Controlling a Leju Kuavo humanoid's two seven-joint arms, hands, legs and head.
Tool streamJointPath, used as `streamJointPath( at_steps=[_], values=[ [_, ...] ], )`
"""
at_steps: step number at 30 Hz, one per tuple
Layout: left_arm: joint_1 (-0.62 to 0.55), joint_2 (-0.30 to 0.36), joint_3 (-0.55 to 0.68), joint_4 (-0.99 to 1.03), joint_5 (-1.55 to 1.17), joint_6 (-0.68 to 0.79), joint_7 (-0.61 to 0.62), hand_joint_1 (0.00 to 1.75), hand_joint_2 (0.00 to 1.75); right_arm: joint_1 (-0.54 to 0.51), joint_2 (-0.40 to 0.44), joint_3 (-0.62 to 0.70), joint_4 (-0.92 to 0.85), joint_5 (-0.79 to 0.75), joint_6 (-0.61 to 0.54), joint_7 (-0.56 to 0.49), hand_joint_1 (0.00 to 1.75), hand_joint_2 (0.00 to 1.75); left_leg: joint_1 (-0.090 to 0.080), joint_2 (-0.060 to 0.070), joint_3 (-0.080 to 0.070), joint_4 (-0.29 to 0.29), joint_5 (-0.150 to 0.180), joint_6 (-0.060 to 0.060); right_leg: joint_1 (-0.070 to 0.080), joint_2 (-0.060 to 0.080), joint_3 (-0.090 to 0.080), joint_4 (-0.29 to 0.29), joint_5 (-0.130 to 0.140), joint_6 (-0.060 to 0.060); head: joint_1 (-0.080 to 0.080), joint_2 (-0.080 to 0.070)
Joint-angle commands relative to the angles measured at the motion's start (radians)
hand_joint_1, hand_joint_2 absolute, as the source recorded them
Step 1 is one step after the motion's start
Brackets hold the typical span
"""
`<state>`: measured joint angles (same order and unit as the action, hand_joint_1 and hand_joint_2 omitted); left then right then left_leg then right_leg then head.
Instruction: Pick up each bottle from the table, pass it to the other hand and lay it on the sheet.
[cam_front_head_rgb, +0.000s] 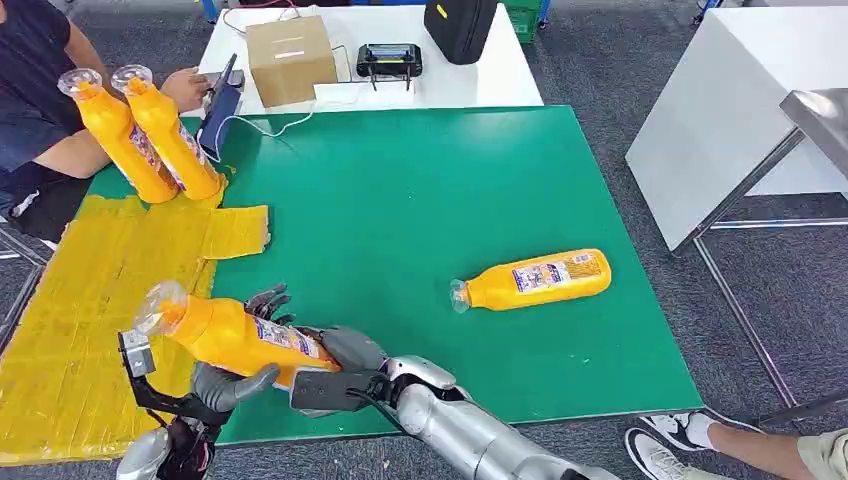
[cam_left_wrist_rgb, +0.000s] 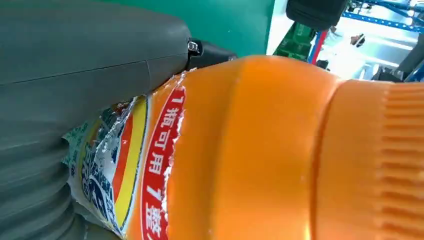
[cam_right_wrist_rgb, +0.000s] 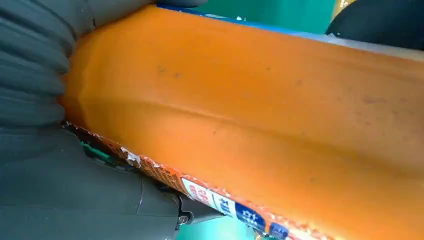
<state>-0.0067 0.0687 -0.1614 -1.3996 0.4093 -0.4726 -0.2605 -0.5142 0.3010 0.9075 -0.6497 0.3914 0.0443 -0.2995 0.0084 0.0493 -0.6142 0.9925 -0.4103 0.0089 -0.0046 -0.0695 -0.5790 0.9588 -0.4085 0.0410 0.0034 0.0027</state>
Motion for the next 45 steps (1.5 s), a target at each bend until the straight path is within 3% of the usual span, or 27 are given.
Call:
streamJointPath(
  at_steps=[1, 10, 16, 17, 18, 22, 24, 28, 32, 33, 34, 39, 42, 45],
  values=[
    [-0.068, -0.02, -0.02, 0.008, -0.014, 0.009, -0.003, 1.75, 1.75, -0.004, -0.001, 0.098, 0.073, 0.012, 0.015, 0.005, 1.75, 1.75, 0.001, -0.006, 0.003, -0.001, -0.001, 0.0, 0.0, 0.0, 0.004, -0.001, -0.002, -0.001, 0.0, 0.0],
    [-0.066, -0.03, 0.007, -0.039, -0.126, 0.059, -0.072, 1.75, 1.75, -0.027, -0.038, 0.051, 0.03, -0.014, -0.009, 0.01, 1.75, 1.75, 0.001, -0.009, 0.004, 0.0, -0.001, 0.0, -0.001, 0.001, 0.005, 0.001, -0.003, -0.001, 0.0, 0.0],
    [-0.071, -0.029, 0.094, -0.1, -0.302, 0.164, -0.122, 1.75, 1.75, -0.045, -0.143, -0.075, -0.136, -0.02, -0.065, 0.024, 1.75, 1.75, 0.001, -0.01, 0.002, 0.001, -0.001, 0.0, -0.001, 0.0, 0.004, 0.001, -0.003, -0.001, 0.0, 0.0],
    [-0.068, -0.032, 0.106, -0.105, -0.347, 0.184, -0.138, 1.75, 1.75, -0.044, -0.16, -0.103, -0.175, -0.007, -0.077, 0.029, 0.14, 1.75, 0.001, -0.006, 0.0, 0.0, 0.0, 0.0, 0.0, 0.0, 0.002, 0.0, -0.001, 0.0, 0.0, 0.0],
    [-0.067, -0.034, 0.116, -0.107, -0.403, 0.208, -0.149, 1.75, 1.75, -0.047, -0.183, -0.141, -0.218, -0.007, -0.062, 0.047, 0.0, 1.75, 0.0, -0.009, 0.002, 0.002, -0.001, 0.0, -0.001, 0.001, 0.004, 0.002, -0.002, -0.001, 0.0, 0.0],
    [-0.07, -0.026, 0.141, -0.093, -0.505, 0.251, -0.165, 1.75, 1.75, -0.02, -0.243, -0.256, -0.36, 0.008, -0.059, 0.034, 0.0, 1.75, 0.0, -0.005, 0.0, 0.0, 0.0, 0.0, 0.0, 0.0, 0.002, 0.0, 0.0, 0.0, -0.001, 0.0],
    [-0.097, -0.007, 0.137, -0.073, -0.742, 0.411, -0.173, 1.75, 1.75, 0.013, -0.287, -0.31, -0.458, 0.024, -0.07, 0.026, 0.0, 1.75, 0.0, -0.008, 0.001, 0.0, 0.0, 0.0, -0.001, -0.002, 0.003, 0.0, -0.001, 0.0, 0.0, 0.0],
    [-0.136, 0.014, 0.135, -0.02, -0.838, 0.43, -0.136, 1.75, 1.75, 0.021, -0.317, -0.354, -0.501, 0.035, -0.05, 0.028, 0.0, 1.75, 0.0, -0.011, 0.003, 0.001, -0.001, 0.0, -0.001, -0.002, 0.006, 0.001, -0.003, 0.0, 0.0, 0.0],
    [-0.184, 0.076, 0.132, 0.135, -1.333, 0.746, -0.049, 1.75, 1.75, 0.001, -0.409, -0.434, -0.557, 0.043, -0.036, 0.011, 0.0, 1.75, -0.001, -0.008, 0.002, 0.0, 0.0, 0.0, -0.001, -0.002, 0.005, 0.0, -0.001, 0.0, 0.0, 0.0],
    [-0.185, 0.076, 0.143, 0.151, -1.34, 0.749, -0.057, 1.75, 1.75, 0.001, -0.42, -0.447, -0.564, 0.044, -0.024, 0.006, 0.0, 1.75, -0.001, -0.007, 0.001, 0.0, 0.001, 0.0, -0.002, -0.002, 0.003, 0.0, 0.0, 0.0, 0.0, 0.0],
    [-0.178, 0.107, 0.126, 0.18, -1.524, 0.812, 0.02, 1.75, 1.75, -0.012, -0.443, -0.458, -0.567, 0.05, -0.02, 0.004, 0.0, 1.75, -0.001, -0.01, 0.003, 0.0, 0.001, 0.0, -0.002, -0.002, 0.005, 0.001, -0.001, 0.0, 0.0, 0.0],
    [-0.19, 0.155, 0.145, 0.373, -1.708, 0.843, 0.078, 1.75, 1.75, -0.107, -0.549, -0.471, -0.521, 0.053, 0.096, 0.028, 0.0, 1.75, -0.002, -0.006, 0.005, 0.0, 0.0, 0.0, -0.003, 0.002, 0.006, 0.001, -0.001, 0.0, 0.0, 0.0],
    [-0.194, 0.155, 0.146, 0.382, -1.706, 0.85, 0.074, 1.75, 1.75, -0.112, -0.551, -0.474, -0.513, 0.049, 0.101, 0.025, 0.0, 1.75, -0.002, -0.005, 0.004, 0.0, -0.001, 0.0, -0.003, 0.003, 0.005, 0.001, -0.001, 0.0, 0.0, 0.0],
    [-0.193, 0.181, 0.15, 0.436, -1.767, 0.84, 0.112, 1.75, 1.75, -0.197, -0.627, -0.395, -0.461, 0.051, 0.187, 0.05, 0.0, 1.75, -0.001, -0.005, 0.004, 0.0, -0.001, 0.0, -0.002, 0.004, 0.006, 0.001, -0.001, 0.0, 0.0, 0.0]
  ],
)
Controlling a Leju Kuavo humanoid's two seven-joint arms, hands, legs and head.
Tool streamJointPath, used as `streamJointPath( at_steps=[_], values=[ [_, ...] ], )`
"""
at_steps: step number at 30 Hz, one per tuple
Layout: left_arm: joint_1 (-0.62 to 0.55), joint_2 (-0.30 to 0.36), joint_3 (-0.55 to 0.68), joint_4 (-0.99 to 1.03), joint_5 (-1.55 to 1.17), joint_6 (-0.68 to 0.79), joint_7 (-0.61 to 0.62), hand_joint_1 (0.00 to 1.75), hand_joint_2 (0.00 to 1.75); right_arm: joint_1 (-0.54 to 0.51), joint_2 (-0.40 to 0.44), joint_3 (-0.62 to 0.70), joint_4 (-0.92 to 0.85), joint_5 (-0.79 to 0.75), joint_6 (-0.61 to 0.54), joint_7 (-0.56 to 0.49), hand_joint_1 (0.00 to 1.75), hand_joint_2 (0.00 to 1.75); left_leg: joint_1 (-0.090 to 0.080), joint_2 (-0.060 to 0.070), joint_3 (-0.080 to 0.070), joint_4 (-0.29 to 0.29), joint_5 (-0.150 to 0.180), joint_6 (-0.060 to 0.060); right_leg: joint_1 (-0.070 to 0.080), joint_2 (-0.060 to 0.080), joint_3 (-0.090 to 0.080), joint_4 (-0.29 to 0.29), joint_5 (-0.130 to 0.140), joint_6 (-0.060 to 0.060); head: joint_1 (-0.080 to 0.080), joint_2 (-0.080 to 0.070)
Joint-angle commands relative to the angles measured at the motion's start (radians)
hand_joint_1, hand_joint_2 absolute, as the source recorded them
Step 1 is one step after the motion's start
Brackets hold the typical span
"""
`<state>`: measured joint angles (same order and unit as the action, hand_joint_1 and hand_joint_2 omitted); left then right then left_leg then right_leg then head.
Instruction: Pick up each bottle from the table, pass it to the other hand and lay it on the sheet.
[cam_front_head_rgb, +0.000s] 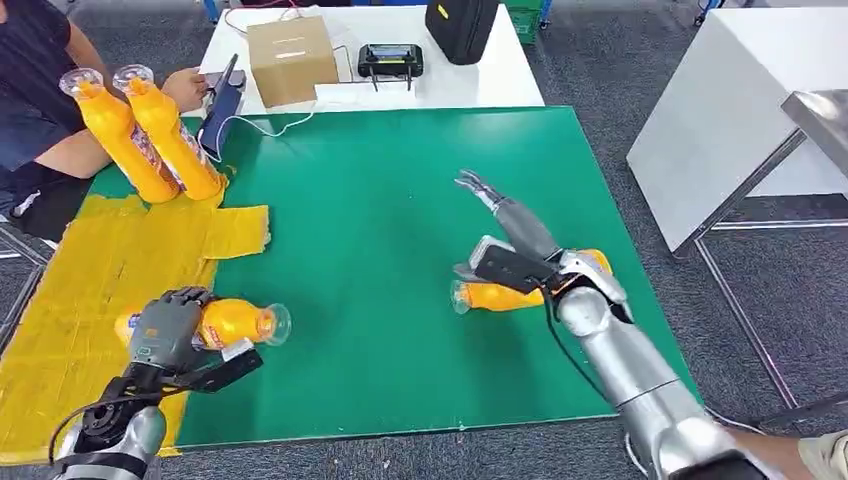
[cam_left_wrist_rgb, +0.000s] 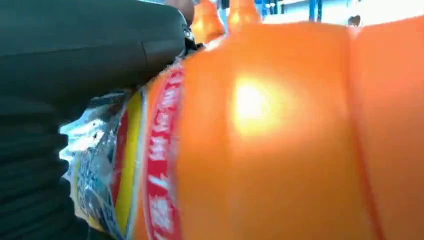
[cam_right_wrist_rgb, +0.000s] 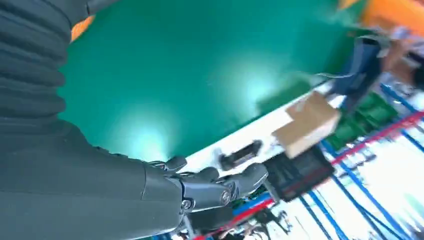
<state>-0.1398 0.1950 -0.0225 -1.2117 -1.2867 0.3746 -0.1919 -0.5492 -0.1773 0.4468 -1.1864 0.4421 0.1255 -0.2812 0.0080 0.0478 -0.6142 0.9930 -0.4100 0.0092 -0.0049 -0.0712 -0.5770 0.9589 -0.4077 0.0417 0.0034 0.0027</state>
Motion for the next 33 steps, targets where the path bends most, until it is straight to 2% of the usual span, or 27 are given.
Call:
streamJointPath(
  at_steps=[1, 4, 5, 6, 12, 18, 23, 24, 28, 30, 33],
  values=[
    [-0.058, 0.063, 0.017, 0.266, -0.072, -0.011, 0.041, 1.75, 1.75, -0.179, -0.168, 0.076, 0.083, -0.004, 0.123, 0.033, 0.0, 1.75, -0.001, -0.001, 0.002, 0.0, -0.001, 0.0, -0.002, 0.005, 0.002, 0.001, -0.001, -0.001, 0.0, 0.0],
    [-0.066, 0.081, 0.025, 0.34, -0.054, -0.03, -0.003, 1.75, 1.75, -0.207, -0.228, 0.113, 0.093, -0.021, 0.162, 0.037, 0.0, 1.75, -0.001, -0.001, 0.003, 0.0, -0.001, 0.0, -0.002, 0.005, 0.002, 0.001, -0.001, -0.001, 0.0, 0.0],
    [-0.066, 0.094, 0.016, 0.356, -0.049, -0.036, -0.027, 0.33, 1.75, -0.216, -0.244, 0.123, 0.102, -0.029, 0.175, 0.036, 0.0, 1.75, -0.002, -0.003, 0.005, 0.0, -0.002, 0.0, -0.003, 0.006, 0.004, 0.002, -0.002, -0.001, -0.001, 0.0],
    [-0.08, 0.102, 0.015, 0.385, -0.057, -0.044, -0.008, 0.0, 0.0, -0.23, -0.261, 0.144, 0.115, -0.038, 0.195, 0.036, 0.0, 1.75, -0.001, -0.003, 0.004, -0.001, -0.001, 0.0, -0.002, 0.004, 0.003, 0.001, -0.001, -0.001, 0.0, 0.0],
    [-0.106, 0.113, 0.001, 0.41, -0.035, -0.006, -0.038, 0.0, 0.0, -0.321, -0.408, 0.277, 0.112, -0.157, 0.348, 0.056, 0.0, 1.75, -0.004, -0.005, 0.006, -0.001, 0.0, 0.0, -0.004, 0.002, 0.005, 0.003, -0.001, -0.001, -0.001, 0.0],
    [-0.124, 0.108, 0.004, 0.412, 0.057, -0.005, -0.109, 0.0, 0.0, -0.352, -0.46, 0.384, 0.108, -0.229, 0.376, 0.08, 0.0, 1.75, -0.005, -0.006, 0.007, -0.001, 0.001, 0.001, -0.006, 0.004, 0.006, 0.005, -0.001, -0.001, -0.001, 0.0],
    [-0.111, 0.084, 0.023, 0.367, 0.138, 0.058, -0.169, 0.0, 0.0, -0.33, -0.46, 0.453, 0.14, -0.246, 0.331, 0.075, 0.0, 1.75, -0.005, -0.005, 0.008, -0.002, 0.002, 0.002, -0.006, 0.001, 0.006, 0.004, 0.0, 0.0, -0.001, 0.0],
    [-0.111, 0.077, 0.03, 0.357, 0.159, 0.067, -0.186, 0.0, 0.0, -0.323, -0.459, 0.462, 0.147, -0.246, 0.326, 0.074, 0.0, 1.75, -0.005, -0.005, 0.01, -0.002, 0.001, 0.001, -0.006, 0.004, 0.008, 0.004, -0.001, -0.001, -0.001, 0.0],
    [-0.111, 0.077, 0.028, 0.352, 0.161, 0.059, -0.185, 0.0, 0.0, -0.323, -0.457, 0.472, 0.154, -0.246, 0.322, 0.074, 0.0, 1.75, -0.005, -0.006, 0.008, -0.002, 0.002, 0.002, -0.006, 0.002, 0.006, 0.004, -0.001, -0.001, -0.001, 0.0],
    [-0.11, 0.055, 0.059, 0.33, 0.235, 0.091, -0.24, 0.0, 0.0, -0.319, -0.458, 0.504, 0.156, -0.243, 0.304, 0.073, 0.0, 1.75, -0.005, -0.006, 0.008, -0.001, 0.002, 0.001, -0.006, 0.003, 0.006, 0.004, -0.001, -0.001, -0.001, 0.0],
    [-0.131, 0.034, 0.076, 0.31, 0.348, 0.006, -0.294, 0.0, 0.0, -0.293, -0.437, 0.534, 0.196, -0.235, 0.283, 0.068, 0.0, 1.75, -0.005, -0.007, 0.008, -0.002, 0.002, 0.001, -0.006, 0.003, 0.007, 0.004, -0.001, -0.001, 0.0, 0.0]
  ],
)
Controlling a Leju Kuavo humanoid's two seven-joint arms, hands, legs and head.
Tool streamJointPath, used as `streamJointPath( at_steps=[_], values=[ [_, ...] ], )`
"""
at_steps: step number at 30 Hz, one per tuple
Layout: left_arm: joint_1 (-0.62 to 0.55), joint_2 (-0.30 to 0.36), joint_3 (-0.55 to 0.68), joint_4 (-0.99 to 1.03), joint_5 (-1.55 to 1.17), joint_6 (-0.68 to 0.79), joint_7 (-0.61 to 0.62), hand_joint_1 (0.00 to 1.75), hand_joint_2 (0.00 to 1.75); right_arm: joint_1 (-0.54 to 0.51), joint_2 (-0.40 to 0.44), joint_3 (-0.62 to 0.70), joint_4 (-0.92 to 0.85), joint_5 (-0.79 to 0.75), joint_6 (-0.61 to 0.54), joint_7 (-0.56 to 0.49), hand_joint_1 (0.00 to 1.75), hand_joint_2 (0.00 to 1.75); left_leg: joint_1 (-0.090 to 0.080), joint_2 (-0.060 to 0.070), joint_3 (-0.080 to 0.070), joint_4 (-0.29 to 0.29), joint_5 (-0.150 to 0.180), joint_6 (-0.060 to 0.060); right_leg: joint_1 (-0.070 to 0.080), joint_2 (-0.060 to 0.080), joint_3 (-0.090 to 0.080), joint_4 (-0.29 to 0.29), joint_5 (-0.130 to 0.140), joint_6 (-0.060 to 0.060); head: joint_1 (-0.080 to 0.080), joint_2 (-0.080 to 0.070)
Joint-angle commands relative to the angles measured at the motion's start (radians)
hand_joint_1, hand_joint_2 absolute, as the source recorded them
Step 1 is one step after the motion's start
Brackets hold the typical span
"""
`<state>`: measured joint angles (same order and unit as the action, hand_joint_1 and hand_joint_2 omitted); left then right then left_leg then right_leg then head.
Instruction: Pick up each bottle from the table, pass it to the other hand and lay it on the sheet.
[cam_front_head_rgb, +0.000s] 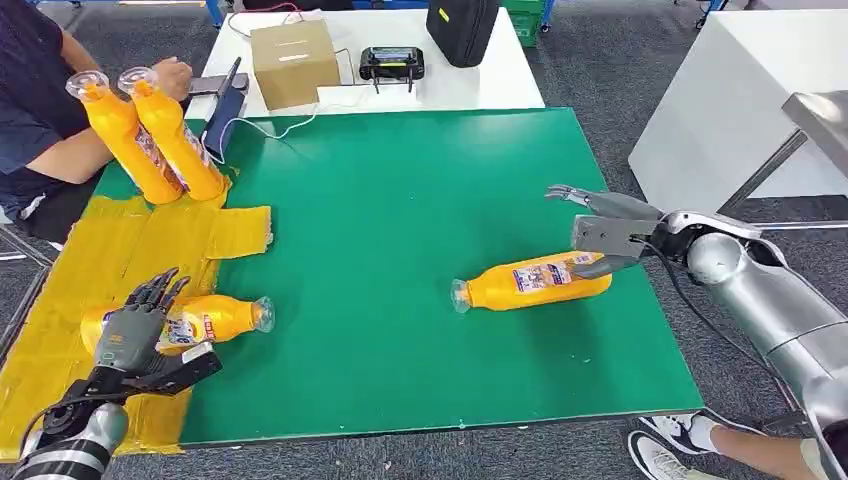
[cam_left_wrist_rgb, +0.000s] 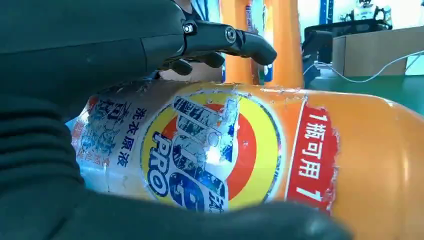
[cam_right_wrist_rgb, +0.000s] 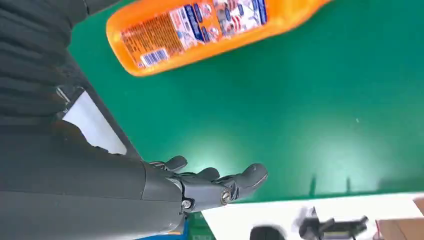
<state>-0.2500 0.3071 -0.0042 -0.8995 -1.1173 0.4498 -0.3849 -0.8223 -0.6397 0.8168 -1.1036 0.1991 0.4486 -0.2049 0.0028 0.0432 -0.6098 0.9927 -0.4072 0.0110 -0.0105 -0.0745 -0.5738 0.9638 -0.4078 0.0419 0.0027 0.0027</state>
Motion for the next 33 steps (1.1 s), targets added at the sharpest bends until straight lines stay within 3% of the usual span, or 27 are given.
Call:
streamJointPath(
  at_steps=[1, 6, 12, 19, 26, 30, 31, 33],
  values=[
    [-0.027, -0.083, 0.062, -0.008, 0.223, -0.106, -0.123, 0.0, 0.0, -0.014, 0.035, 0.178, 0.136, 0.022, -0.055, -0.016, 0.0, 1.75, 0.001, -0.002, 0.003, -0.001, 0.0, 0.0, 0.0, 0.004, 0.003, -0.002, 0.0, -0.001, 0.0, 0.0],
    [-0.003, -0.076, 0.066, -0.081, 0.392, -0.274, -0.195, 0.0, 0.0, 0.031, 0.09, 0.197, 0.224, 0.116, -0.163, -0.051, 0.0, 1.75, 0.001, -0.003, 0.003, -0.001, 0.0, -0.001, 0.0, 0.003, 0.004, -0.002, 0.0, -0.001, 0.0, 0.0],
    [0.034, -0.077, 0.073, -0.13, 0.42, -0.331, -0.203, 0.0, 0.0, 0.061, 0.162, 0.176, 0.307, 0.273, -0.267, -0.04, 0.0, 1.75, 0.001, -0.001, 0.005, -0.002, -0.002, -0.001, 0.0, 0.008, 0.005, -0.002, -0.001, -0.002, 0.0, 0.0],
    [0.038, -0.073, 0.072, -0.134, 0.421, -0.338, -0.204, 0.0, 0.0, 0.058, 0.179, 0.162, 0.332, 0.293, -0.276, -0.046, 0.0, 1.75, 0.001, -0.001, 0.001, -0.001, -0.001, -0.001, 0.0, 0.007, 0.0, -0.001, -0.001, -0.001, 0.0, 0.0],
    [0.061, -0.085, 0.05, -0.199, 0.429, -0.391, -0.201, 0.0, 0.0, 0.122, 0.346, 0.1, 0.572, 0.641, -0.503, 0.034, 0.0, 1.75, 0.001, -0.001, 0.001, -0.001, -0.001, -0.001, 0.001, 0.005, 0.001, -0.002, 0.0, -0.001, 0.0, 0.0],
    [0.014, -0.097, 0.025, -0.166, 0.449, -0.417, -0.2, 0.0, 0.0, 0.127, 0.38, 0.126, 0.686, 0.736, -0.443, 0.037, 0.0, 1.75, 0.002, -0.004, 0.002, -0.002, 0.0, -0.001, 0.001, 0.004, 0.002, -0.002, -0.001, -0.002, 0.0, 0.0],
    [0.006, -0.098, 0.025, -0.159, 0.464, -0.422, -0.205, 0.0, 0.0, 0.131, 0.378, 0.119, 0.691, 0.73, -0.44, 0.012, 1.69, 1.75, 0.001, -0.004, 0.001, -0.001, 0.0, -0.001, 0.001, 0.002, 0.0, -0.002, -0.001, -0.001, 0.0, 0.0],
    [0.008, -0.097, 0.028, -0.161, 0.486, -0.43, -0.21, 0.0, 0.0, 0.137, 0.378, 0.108, 0.694, 0.726, -0.434, -0.001, 1.75, 1.75, 0.002, -0.003, 0.003, -0.002, -0.001, -0.001, 0.001, 0.004, 0.003, -0.003, -0.001, -0.001, 0.0, 0.0]
  ],
)
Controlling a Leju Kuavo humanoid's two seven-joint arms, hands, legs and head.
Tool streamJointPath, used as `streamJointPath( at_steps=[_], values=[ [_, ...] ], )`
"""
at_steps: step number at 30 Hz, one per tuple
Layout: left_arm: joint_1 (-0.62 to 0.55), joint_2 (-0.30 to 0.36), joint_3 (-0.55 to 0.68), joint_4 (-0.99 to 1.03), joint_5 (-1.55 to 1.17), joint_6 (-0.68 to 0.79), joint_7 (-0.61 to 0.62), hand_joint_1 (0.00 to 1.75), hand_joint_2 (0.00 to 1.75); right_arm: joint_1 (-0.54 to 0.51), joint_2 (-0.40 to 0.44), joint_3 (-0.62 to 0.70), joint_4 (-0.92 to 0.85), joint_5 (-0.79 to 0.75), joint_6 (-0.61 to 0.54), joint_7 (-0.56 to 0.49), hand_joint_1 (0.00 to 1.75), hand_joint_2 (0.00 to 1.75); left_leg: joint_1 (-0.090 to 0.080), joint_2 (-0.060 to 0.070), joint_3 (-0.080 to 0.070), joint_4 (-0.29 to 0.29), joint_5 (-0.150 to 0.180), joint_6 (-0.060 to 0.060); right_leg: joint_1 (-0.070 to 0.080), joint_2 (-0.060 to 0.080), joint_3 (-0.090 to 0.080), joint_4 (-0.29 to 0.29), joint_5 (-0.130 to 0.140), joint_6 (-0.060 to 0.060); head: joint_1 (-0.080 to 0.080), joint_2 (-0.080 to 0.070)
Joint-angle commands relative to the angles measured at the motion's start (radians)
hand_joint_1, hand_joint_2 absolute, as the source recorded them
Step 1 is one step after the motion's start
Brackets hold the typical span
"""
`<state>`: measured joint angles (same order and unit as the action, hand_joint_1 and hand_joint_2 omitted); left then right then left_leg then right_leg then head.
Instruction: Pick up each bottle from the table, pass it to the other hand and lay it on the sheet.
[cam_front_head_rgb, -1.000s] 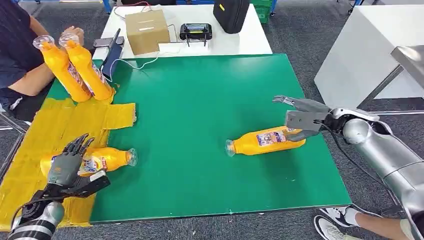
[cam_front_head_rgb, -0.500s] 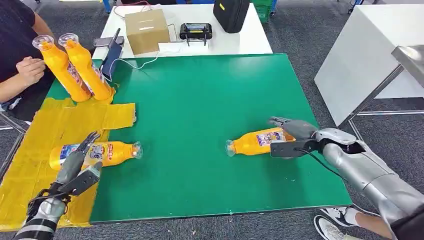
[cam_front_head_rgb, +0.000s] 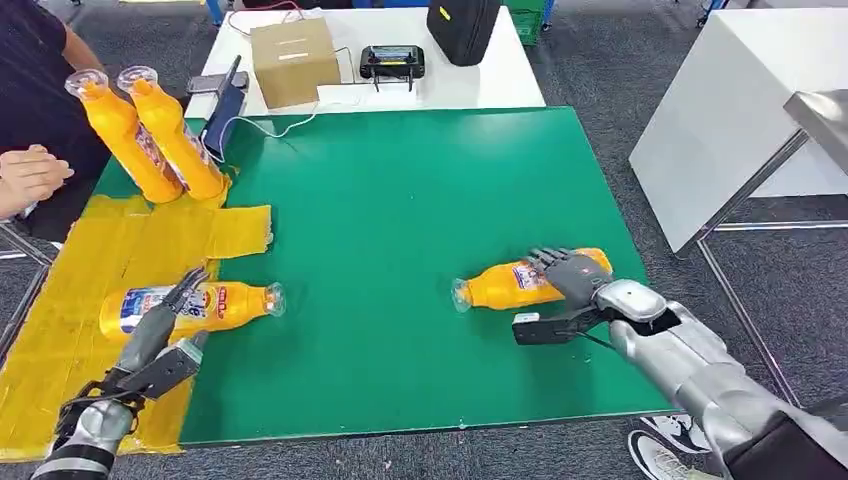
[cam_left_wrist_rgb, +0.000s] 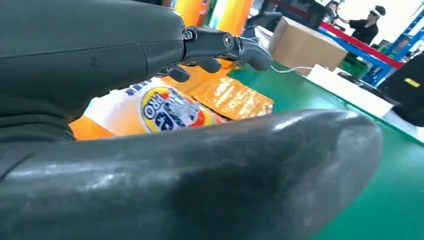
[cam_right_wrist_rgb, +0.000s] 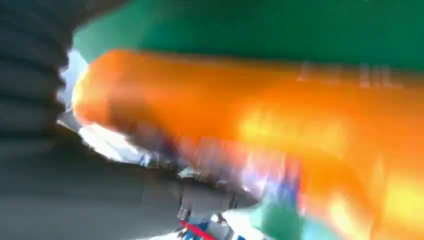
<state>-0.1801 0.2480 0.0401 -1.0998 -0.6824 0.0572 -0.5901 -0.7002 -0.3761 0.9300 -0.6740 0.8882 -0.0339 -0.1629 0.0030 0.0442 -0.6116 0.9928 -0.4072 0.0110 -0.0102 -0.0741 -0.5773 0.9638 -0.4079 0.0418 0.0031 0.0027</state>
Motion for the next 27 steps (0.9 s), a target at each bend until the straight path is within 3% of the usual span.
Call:
streamJointPath(
  at_steps=[1, 3, 12, 15, 18, 19, 21, 22, 23, 24, 27],
  values=[
    [-0.06, -0.036, -0.015, 0.039, 0.053, -0.037, -0.006, 0.0, 0.0, 0.014, 0.114, -0.005, 0.264, 0.037, 0.049, -0.043, 1.75, 1.75, 0.002, -0.005, 0.007, -0.002, -0.001, -0.001, 0.001, 0.004, 0.009, -0.003, -0.001, -0.002, 0.002, 0.0],
    [-0.056, -0.034, -0.014, 0.035, 0.058, -0.039, -0.007, 0.0, 0.0, 0.01, 0.112, -0.006, 0.26, 0.036, 0.069, -0.051, 1.75, 1.75, 0.003, 0.002, 0.01, -0.001, -0.002, -0.002, 0.001, 0.008, 0.009, -0.002, 0.0, -0.002, 0.0, 0.0],
    [-0.099, -0.039, -0.036, 0.087, 0.079, -0.051, -0.019, 0.0, 0.0, 0.01, 0.081, -0.015, 0.279, 0.013, 0.162, -0.077, 1.75, 1.75, 0.002, -0.002, 0.014, -0.002, -0.001, -0.002, 0.0, 0.005, 0.004, -0.003, -0.001, -0.002, 0.0, 0.0],
    [-0.109, -0.055, -0.023, 0.094, 0.153, -0.101, -0.034, 0.0, 0.0, 0.009, 0.094, -0.072, 0.274, -0.065, 0.188, -0.105, 1.75, 1.75, 0.002, -0.006, 0.015, -0.003, -0.001, -0.001, 0.0, 0.004, 0.014, -0.004, -0.001, -0.002, 0.0, 0.0],
    [-0.079, -0.081, 0.017, 0.033, 0.277, -0.192, -0.017, 0.0, 0.0, 0.008, 0.171, -0.202, 0.238, -0.22, 0.161, -0.142, 1.75, 1.75, 0.002, -0.002, 0.015, -0.001, -0.001, -0.001, 0.0, 0.006, 0.015, -0.003, -0.001, -0.001, 0.0, 0.0],
    [-0.058, -0.093, 0.037, -0.004, 0.324, -0.223, -0.008, 0.0, 0.0, 0.018, 0.211, -0.27, 0.2, -0.297, 0.143, -0.18, 1.75, 1.75, 0.002, -0.004, 0.016, -0.002, 0.0, -0.001, 0.0, 0.007, 0.016, -0.004, -0.001, -0.002, 0.0, 0.0],
    [-0.011, -0.136, 0.085, -0.101, 0.436, -0.301, 0.028, 0.0, 0.0, 0.109, 0.331, -0.474, -0.012, -0.513, 0.088, -0.285, 1.75, 1.75, 0.002, 0.005, 0.016, -0.002, -0.001, -0.001, 0.0, 0.015, 0.014, -0.003, 0.001, -0.002, 0.0, 0.0],
    [0.01, -0.164, 0.101, -0.149, 0.483, -0.335, 0.052, 0.0, 0.0, 0.164, 0.374, -0.513, -0.163, -0.534, 0.042, -0.266, 1.75, 1.75, 0.003, 0.006, 0.015, -0.002, -0.001, -0.001, 0.001, 0.014, 0.015, -0.003, 0.001, -0.002, 0.0, 0.0],
    [0.03, -0.176, 0.094, -0.195, 0.486, -0.335, 0.076, 0.0, 0.0, 0.206, 0.384, -0.494, -0.306, -0.521, 0.04, -0.156, 1.75, 1.75, 0.003, 0.006, 0.016, -0.002, -0.001, -0.002, 0.001, 0.015, 0.015, -0.004, 0.001, -0.002, 0.001, 0.0],
    [0.031, -0.177, 0.092, -0.2, 0.487, -0.333, 0.081, 0.0, 0.0, 0.216, 0.382, -0.49, -0.336, -0.523, 0.045, -0.137, 1.75, 1.75, 0.004, 0.013, 0.017, -0.002, -0.003, -0.002, 0.002, 0.021, 0.014, -0.004, 0.002, -0.003, 0.004, 0.0],
    [0.027, -0.174, 0.086, -0.193, 0.488, -0.331, 0.083, 0.0, 0.0, 0.227, 0.358, -0.496, -0.356, -0.532, 0.054, -0.128, 1.75, 1.75, 0.002, 0.014, 0.014, -0.001, -0.004, -0.004, 0.001, 0.017, 0.009, 0.0, 0.001, -0.004, 0.001, 0.0]
  ],
)
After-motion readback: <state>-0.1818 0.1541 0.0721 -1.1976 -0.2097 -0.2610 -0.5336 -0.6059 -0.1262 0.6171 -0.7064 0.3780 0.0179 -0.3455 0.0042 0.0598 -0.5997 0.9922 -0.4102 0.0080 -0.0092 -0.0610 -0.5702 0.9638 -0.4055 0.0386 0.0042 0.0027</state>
